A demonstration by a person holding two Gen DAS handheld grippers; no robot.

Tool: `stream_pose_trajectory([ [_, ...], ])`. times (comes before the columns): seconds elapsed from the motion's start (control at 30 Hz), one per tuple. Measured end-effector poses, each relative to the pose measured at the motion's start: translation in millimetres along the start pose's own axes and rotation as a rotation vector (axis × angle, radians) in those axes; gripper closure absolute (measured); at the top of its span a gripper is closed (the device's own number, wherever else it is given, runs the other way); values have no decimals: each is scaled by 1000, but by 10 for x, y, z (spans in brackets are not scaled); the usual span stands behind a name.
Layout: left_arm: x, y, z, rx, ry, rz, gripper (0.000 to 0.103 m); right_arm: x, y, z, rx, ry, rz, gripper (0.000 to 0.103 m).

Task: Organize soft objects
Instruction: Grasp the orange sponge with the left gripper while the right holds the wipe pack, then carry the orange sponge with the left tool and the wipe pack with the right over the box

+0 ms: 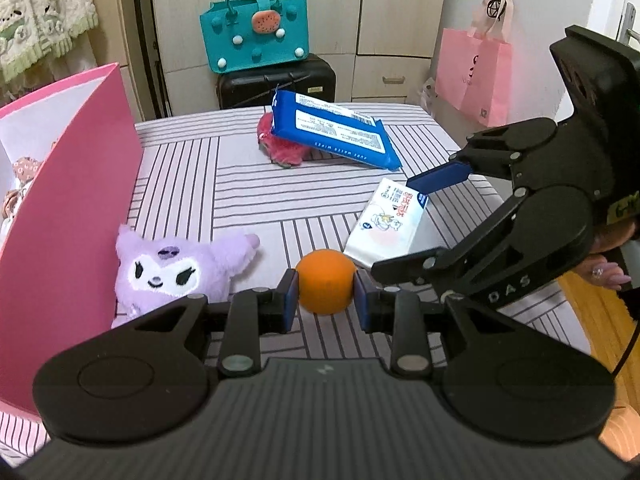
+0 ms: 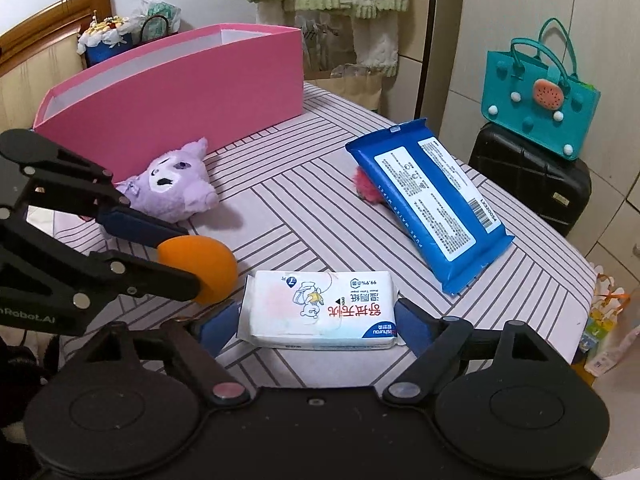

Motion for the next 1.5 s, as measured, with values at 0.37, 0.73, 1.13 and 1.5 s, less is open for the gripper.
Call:
stream_pose_trajectory([
  [0.37,119,133,8,40,-13,29,73,-20,-17,-76,-35,-100,-11,22],
  [0.73,336,315,-12,50,-39,-5,70,-151,-55,-56,-24,-105,5,19],
  [1.13,469,372,-79,-14,-114,-84,67,8,-109,41,51,-94,-6,21],
  [1.5,179,366,-22,26,-159,-112,70,-215,-220,18,92,-158,-43,21],
])
Point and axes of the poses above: each gripper's, at about its wrist camera, not at the fingertips, and x roughly the way its jaws point, z to its right, y to its top, the point moved 5 cm from there along x, roughly the way its jaws point, and after that the axes turned 1 degree about -y, right-handed, at the moved point
